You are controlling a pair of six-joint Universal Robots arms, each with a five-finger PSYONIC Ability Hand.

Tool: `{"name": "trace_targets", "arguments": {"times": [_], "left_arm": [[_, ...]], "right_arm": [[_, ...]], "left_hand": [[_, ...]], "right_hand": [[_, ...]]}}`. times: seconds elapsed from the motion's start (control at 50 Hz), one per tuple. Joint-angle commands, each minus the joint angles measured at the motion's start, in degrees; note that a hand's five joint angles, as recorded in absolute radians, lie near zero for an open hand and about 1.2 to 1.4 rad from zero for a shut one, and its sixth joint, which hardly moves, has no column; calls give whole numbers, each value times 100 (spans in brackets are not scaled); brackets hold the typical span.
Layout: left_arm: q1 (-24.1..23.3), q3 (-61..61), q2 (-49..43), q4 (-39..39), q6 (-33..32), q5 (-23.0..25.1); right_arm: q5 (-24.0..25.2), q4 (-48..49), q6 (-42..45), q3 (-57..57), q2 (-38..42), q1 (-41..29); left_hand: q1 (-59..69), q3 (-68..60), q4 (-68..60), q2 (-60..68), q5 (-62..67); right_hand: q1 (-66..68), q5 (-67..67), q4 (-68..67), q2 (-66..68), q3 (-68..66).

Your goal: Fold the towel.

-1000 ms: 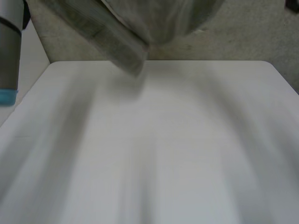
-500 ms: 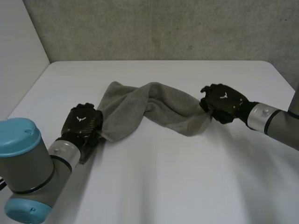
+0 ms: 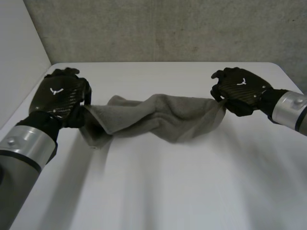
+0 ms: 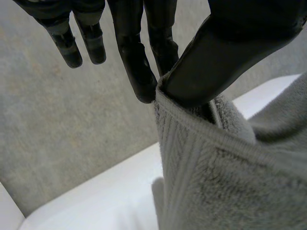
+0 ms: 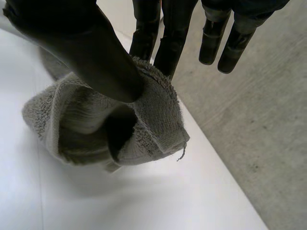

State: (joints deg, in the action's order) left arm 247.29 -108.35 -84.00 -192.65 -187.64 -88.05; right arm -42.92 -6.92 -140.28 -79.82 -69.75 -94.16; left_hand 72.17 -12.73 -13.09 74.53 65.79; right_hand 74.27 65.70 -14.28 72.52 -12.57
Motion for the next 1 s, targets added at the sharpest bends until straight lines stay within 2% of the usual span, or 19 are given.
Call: {"name": "trace_targets", "arguments": {"times": [0.02,0.24,0.32,0.34,0.36,0.38,0.42,0.48,0.5,0.52,0.54,0.56,0.58,0.6,0.62,0.66,0.72,0.9,1.0], "left_arm": [[38,86,331,61,-1,7],[12,525,551,43,61,7],[12,684,366,8,149,25],[12,753,10,8,166,25],[12,832,-438,-9,158,25],[12,833,-442,-10,158,25],[3,1078,-1360,-36,131,-10],[12,1220,-1831,17,123,-37],[12,1359,-2249,34,123,-19],[-5,1430,-2609,78,114,-10],[-5,1431,-2613,78,114,-10],[-23,1431,-2822,157,70,-54],[-23,1387,-2824,218,9,-37],[-23,1387,-2824,219,8,-37],[-23,1343,-2754,236,-35,-37],[-23,1265,-2606,237,-53,-37],[38,1098,-2220,210,-53,-28],[135,632,-1454,228,-53,-10],[91,412,-1216,237,-44,16]], "right_arm": [[152,-20,-43,-78,-293,144],[319,225,-1246,755,-566,188],[188,769,-1528,1344,99,136],[92,928,-1528,1572,476,66],[91,930,-1528,1575,480,65],[-31,1017,-1494,1827,854,-57],[-180,1035,-1406,2082,1197,-180],[-523,1018,-977,2470,1883,-269],[-768,983,-705,2567,2121,-286],[-770,982,-702,2568,2124,-287],[-1075,930,-450,2585,2219,-295],[-1417,895,-256,2551,2220,-322],[-1421,894,-254,2550,2220,-322],[-1708,877,-97,2463,2177,-339],[-1711,877,-96,2462,2176,-339],[-2070,885,-61,2078,1958,-348],[-2185,903,-87,1569,1511,-304],[-2142,842,-96,-215,52,-322],[-2010,842,-139,-1138,-476,-357]], "left_hand": [[783,273,309,547,421],[783,273,309,547,421],[783,273,309,547,421],[783,273,309,547,421],[783,273,309,547,421],[783,273,309,547,421],[783,273,309,547,421],[783,273,309,547,421],[319,273,309,83,-43],[-3549,273,309,-3785,-3911],[-3588,273,309,-3823,-3950],[-6217,273,309,-6453,-6579],[-6214,273,309,-6450,-6576],[-6212,273,309,-6448,-6575],[-6212,273,309,-6448,-6575],[-6212,273,309,-6448,-6575],[-6212,273,309,-6448,-6575],[-6212,273,309,-6448,-6575],[-6212,273,309,-6448,-6575]], "right_hand": [[573,430,428,748,257],[573,430,428,748,257],[573,430,428,748,257],[573,430,428,748,257],[573,430,428,748,257],[573,430,428,748,257],[573,430,428,748,257],[573,430,428,748,257],[-2535,-2678,428,-2360,257],[-2566,-2709,428,-2391,257],[-6427,-6570,428,-6252,257],[-6427,-6570,428,-6252,257],[-6427,-6570,428,-6252,257],[-6427,-6570,428,-6252,257],[-6427,-6570,428,-6252,257],[-6427,-6570,428,-6252,257],[-6427,-6570,428,-6252,257],[-6427,-6570,428,-6252,257],[-6427,-6570,428,-6252,257]]}}
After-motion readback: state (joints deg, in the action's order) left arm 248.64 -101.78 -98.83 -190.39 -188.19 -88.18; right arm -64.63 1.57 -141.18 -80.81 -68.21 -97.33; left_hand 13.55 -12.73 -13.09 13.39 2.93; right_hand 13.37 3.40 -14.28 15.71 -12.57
